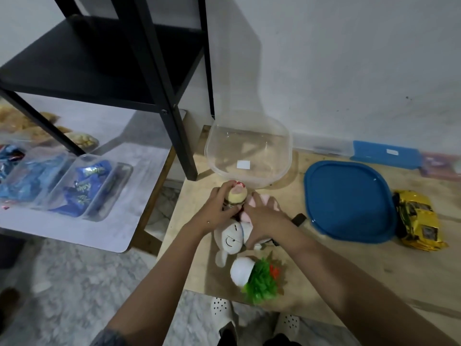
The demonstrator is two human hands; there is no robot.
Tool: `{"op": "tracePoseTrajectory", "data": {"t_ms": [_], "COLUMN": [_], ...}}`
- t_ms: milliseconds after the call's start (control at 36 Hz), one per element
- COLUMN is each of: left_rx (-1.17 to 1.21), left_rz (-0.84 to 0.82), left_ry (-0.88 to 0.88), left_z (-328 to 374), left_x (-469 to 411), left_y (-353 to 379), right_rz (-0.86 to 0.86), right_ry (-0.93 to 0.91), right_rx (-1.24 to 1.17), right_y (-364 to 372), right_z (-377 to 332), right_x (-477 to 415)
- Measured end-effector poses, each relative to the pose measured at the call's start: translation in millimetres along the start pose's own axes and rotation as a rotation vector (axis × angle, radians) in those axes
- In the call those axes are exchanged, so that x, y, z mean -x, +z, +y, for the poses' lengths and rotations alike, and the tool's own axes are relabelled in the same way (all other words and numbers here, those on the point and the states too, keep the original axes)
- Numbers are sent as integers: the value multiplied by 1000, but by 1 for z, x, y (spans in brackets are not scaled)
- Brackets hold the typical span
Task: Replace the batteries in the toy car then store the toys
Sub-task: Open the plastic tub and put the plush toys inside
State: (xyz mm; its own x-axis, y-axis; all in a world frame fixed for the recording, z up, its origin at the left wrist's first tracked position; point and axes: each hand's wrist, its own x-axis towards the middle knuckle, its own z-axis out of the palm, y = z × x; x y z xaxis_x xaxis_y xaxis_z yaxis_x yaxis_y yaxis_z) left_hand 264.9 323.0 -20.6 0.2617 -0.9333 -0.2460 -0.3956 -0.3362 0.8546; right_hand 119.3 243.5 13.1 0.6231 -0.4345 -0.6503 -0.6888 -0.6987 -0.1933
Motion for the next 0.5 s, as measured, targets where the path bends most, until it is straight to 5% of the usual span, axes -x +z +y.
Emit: {"op": "tracePoseTrajectory", "data": {"t_ms": [139,500], "left_rx": [-4,180], "left_rz": [56,312], "left_ry": [4,20], "left_z": [2,6], "left_x": [-2,40], "left_y": [0,-8], "right_rz": [202,178], "right_ry": [-99,-173], "right_rx": [23,145], "right_y": [13,-3], "right_z": [2,15], "right_x": [-9,19]}}
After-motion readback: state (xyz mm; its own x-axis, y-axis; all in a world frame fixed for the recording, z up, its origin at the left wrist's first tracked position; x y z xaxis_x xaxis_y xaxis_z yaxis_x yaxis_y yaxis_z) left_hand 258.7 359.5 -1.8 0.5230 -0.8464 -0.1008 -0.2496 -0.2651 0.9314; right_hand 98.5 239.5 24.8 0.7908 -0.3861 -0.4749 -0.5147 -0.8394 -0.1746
